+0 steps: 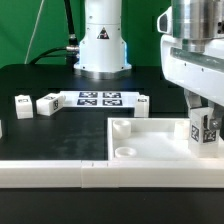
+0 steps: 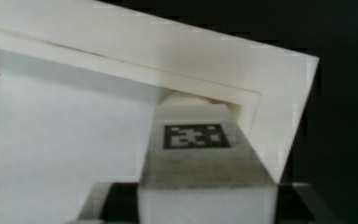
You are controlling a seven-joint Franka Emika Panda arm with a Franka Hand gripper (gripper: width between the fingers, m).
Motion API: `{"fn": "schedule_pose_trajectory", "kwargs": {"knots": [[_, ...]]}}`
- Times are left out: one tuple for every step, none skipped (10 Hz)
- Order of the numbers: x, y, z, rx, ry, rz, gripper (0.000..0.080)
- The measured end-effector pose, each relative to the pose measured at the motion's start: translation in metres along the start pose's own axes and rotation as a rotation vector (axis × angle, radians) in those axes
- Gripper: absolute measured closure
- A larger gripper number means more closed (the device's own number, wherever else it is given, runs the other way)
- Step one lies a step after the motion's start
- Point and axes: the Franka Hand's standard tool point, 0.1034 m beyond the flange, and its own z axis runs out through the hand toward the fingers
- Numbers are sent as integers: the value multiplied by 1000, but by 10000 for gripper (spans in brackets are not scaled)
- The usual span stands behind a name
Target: Assemble one leg
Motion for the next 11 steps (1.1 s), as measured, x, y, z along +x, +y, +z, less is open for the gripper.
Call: {"fn": "schedule_pose_trajectory", "kwargs": {"knots": [[0, 0, 0, 0, -5, 65, 508], [0, 0, 0, 0, -7, 94, 508], [-1, 0, 0, 1, -10, 115, 508], [-1, 0, 0, 0, -10, 91, 508], [-2, 0, 1, 1, -11, 46, 317], [-4, 1, 1, -3, -13, -49, 317], [-5, 2, 1, -10, -15, -201, 188], [-7, 2, 1, -11, -17, -318, 162], [-9, 3, 1, -15, -18, -457, 152], [-9, 4, 2, -15, -20, -584, 152], [-10, 4, 2, -19, -16, -693, 152]]}}
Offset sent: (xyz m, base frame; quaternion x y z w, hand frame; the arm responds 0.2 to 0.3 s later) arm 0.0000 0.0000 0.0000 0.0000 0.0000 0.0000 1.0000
